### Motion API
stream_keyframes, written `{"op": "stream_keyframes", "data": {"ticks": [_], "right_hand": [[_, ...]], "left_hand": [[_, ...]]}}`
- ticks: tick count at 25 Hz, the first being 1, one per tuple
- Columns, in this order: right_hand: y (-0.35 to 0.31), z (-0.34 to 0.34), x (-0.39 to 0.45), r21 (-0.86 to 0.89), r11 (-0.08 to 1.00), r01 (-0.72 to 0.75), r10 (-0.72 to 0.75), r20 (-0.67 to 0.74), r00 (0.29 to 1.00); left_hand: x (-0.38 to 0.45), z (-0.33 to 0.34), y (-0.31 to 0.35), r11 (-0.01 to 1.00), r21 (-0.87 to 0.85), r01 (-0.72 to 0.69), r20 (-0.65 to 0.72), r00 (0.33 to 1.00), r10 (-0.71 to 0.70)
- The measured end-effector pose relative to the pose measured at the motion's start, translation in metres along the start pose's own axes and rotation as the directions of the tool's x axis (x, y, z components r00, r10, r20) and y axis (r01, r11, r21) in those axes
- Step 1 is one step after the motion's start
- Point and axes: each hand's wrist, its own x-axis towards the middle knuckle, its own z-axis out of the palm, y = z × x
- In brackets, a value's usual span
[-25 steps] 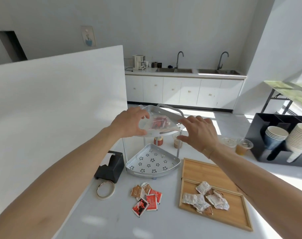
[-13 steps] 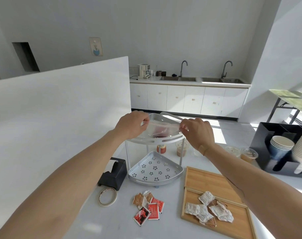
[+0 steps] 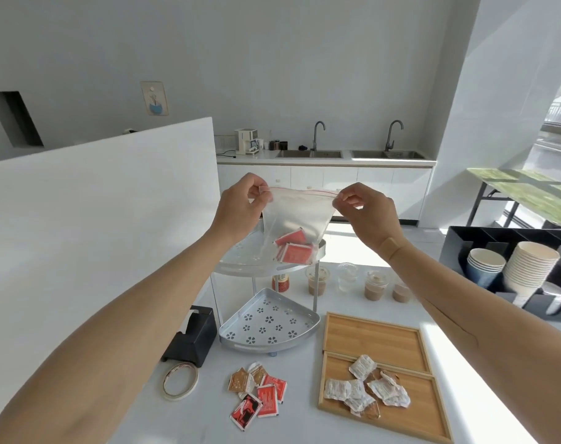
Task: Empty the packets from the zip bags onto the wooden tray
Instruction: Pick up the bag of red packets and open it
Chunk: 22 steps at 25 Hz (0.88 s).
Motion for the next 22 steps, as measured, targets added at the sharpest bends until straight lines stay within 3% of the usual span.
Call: {"op": "stream_keyframes", "data": {"ticks": [4, 9, 18, 22], "right_hand": [[0.014, -0.038, -0.026, 0.067, 0.996, -0.054, 0.050, 0.058, 0.997], [0.055, -0.085, -0.120, 0.072, 0.987, -0.144, 0.126, 0.212, 0.969], [0.117, -0.109, -0.279, -0.077, 0.918, -0.390, 0.394, 0.297, 0.870], [0.131, -0.110, -0.334, -0.135, 0.878, -0.460, 0.478, 0.318, 0.819]], "left_hand": [[-0.027, 0.023, 0.020, 0.978, -0.202, 0.044, 0.097, 0.995, -0.024], [-0.106, 0.069, 0.024, 0.905, -0.366, 0.217, 0.329, 0.940, -0.093], [-0.243, 0.135, 0.010, 0.856, -0.238, 0.458, 0.605, 0.760, -0.239], [-0.289, 0.152, 0.004, 0.872, -0.146, 0.467, 0.666, 0.699, -0.263]]}}
